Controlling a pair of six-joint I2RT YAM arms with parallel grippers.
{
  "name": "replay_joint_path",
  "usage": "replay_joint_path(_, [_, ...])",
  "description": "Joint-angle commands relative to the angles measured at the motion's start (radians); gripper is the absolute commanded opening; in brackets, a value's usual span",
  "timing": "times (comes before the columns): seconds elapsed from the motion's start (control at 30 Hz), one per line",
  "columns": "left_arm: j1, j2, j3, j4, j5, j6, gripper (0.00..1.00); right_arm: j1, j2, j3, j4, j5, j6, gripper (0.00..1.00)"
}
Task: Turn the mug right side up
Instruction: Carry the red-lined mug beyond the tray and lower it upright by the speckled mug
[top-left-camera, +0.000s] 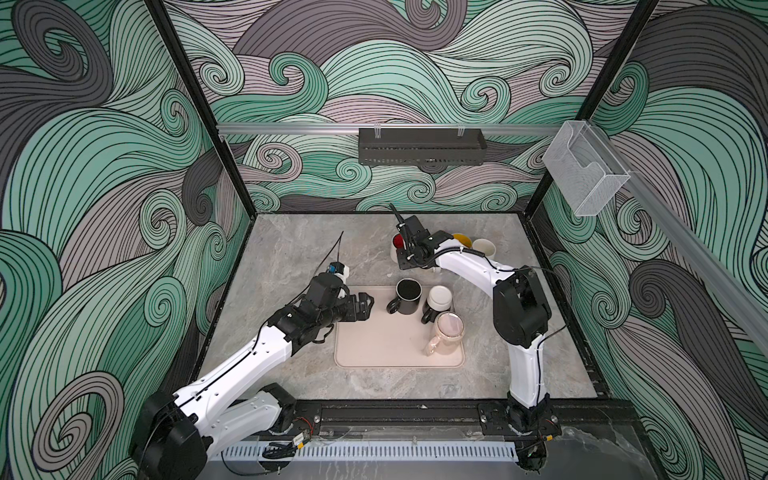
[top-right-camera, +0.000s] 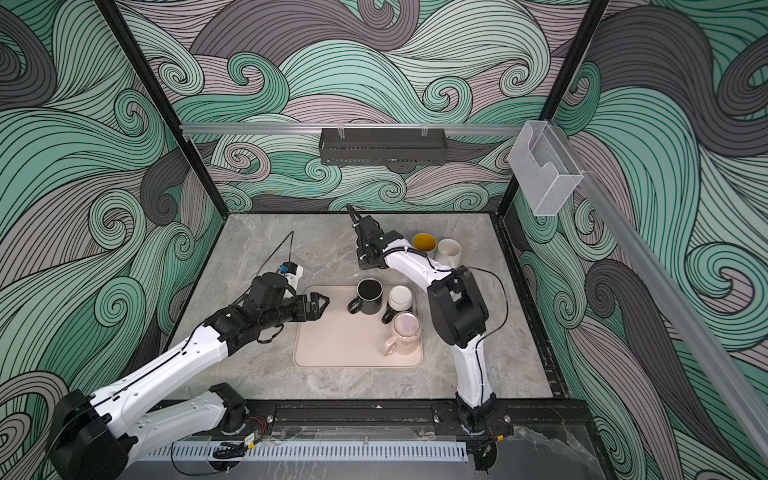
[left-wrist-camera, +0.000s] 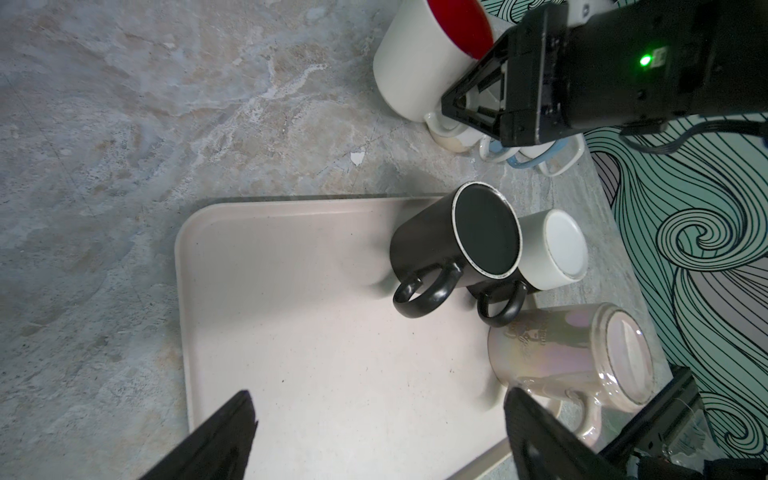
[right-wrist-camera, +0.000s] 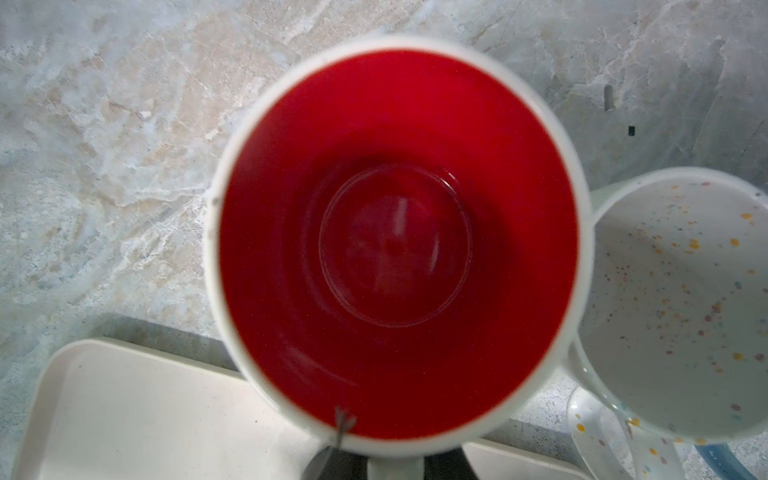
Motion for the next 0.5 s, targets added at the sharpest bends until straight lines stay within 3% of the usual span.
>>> replay_joint_path(0.0, [-0.007,-0.018,-0.014,0.016,-0.005,0.016,0.95,-0.007,0.006,0.036,0.041,0.018,-0.004,0.00])
replay_joint_path(0.47, [-0.007,-0.035,-0.027,0.015,-0.016,0.013,0.95,-0.023,0.075,0.036,0.040,0.046,0.005,0.00])
